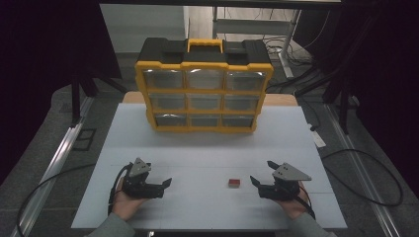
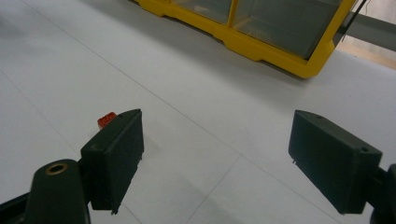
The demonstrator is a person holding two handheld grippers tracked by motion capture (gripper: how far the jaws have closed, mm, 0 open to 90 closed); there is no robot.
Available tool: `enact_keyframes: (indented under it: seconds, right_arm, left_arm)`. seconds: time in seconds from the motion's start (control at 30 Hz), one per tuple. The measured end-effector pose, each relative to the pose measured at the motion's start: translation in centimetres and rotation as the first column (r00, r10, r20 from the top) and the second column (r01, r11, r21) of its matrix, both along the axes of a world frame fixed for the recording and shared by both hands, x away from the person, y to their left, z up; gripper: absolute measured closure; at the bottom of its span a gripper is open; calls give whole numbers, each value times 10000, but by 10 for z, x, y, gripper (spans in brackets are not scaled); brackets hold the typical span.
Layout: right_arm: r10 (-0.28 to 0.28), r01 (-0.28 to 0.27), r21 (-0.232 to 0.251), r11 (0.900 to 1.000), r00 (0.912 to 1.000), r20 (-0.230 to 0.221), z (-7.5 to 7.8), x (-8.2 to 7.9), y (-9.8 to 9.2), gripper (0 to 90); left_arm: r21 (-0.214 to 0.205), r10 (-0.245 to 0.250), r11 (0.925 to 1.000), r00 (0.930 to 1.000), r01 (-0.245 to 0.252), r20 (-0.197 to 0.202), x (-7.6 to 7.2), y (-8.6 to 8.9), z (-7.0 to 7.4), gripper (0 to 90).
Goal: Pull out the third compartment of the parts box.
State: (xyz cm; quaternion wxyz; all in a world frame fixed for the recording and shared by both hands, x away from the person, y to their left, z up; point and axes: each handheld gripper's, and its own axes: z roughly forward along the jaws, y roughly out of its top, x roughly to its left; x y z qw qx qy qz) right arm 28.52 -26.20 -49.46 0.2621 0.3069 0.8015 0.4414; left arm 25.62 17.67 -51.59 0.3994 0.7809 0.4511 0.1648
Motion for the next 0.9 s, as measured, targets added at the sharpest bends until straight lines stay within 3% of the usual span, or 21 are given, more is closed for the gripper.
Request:
enact_keyframes:
  seconds: [0.4,0.9]
  right_arm:
    - [313,-289,-549,9981,9986,429,-1,-2,13,186]
    - [583,-403,-1548,9871,9919,1133,-1,-5,21,188]
  left_arm:
    - [86,-84,9999,9998,86,-169,1,-2,-2,50]
    - [183,-220,9996,9992,226,-329,1,-3,-4,51]
